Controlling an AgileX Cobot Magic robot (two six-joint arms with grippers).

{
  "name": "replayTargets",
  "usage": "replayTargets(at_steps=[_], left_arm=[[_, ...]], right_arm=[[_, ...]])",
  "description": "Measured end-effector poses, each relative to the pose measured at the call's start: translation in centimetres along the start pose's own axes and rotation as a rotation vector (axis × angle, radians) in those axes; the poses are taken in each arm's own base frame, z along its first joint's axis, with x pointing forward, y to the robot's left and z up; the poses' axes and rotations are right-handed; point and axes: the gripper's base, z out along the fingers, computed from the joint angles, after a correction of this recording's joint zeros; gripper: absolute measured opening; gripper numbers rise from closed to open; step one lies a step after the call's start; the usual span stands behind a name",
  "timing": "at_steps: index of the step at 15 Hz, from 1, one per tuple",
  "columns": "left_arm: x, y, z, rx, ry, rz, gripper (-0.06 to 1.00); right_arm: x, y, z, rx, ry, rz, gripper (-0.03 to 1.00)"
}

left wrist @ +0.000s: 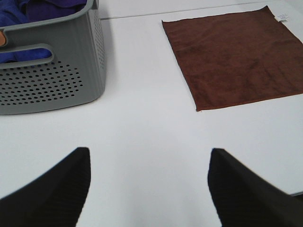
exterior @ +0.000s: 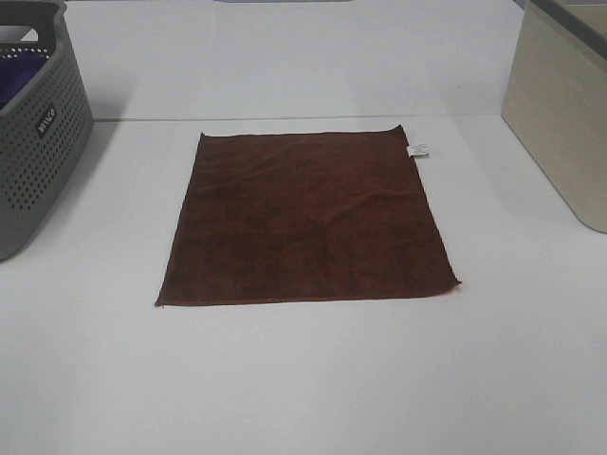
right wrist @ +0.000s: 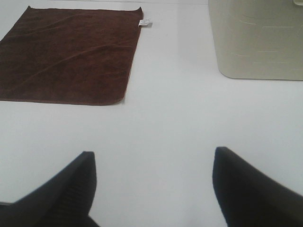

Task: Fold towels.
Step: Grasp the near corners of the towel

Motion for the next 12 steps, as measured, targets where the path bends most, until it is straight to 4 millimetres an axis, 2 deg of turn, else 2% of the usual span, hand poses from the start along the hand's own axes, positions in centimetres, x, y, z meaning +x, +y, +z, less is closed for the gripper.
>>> replayTargets(at_steps=[12], left_arm=[[0.00, 0.00, 0.00, 0.000, 0.000, 0.000, 0.67]], right_arm=[[0.00, 0.00, 0.00, 0.000, 0.000, 0.000, 0.66]])
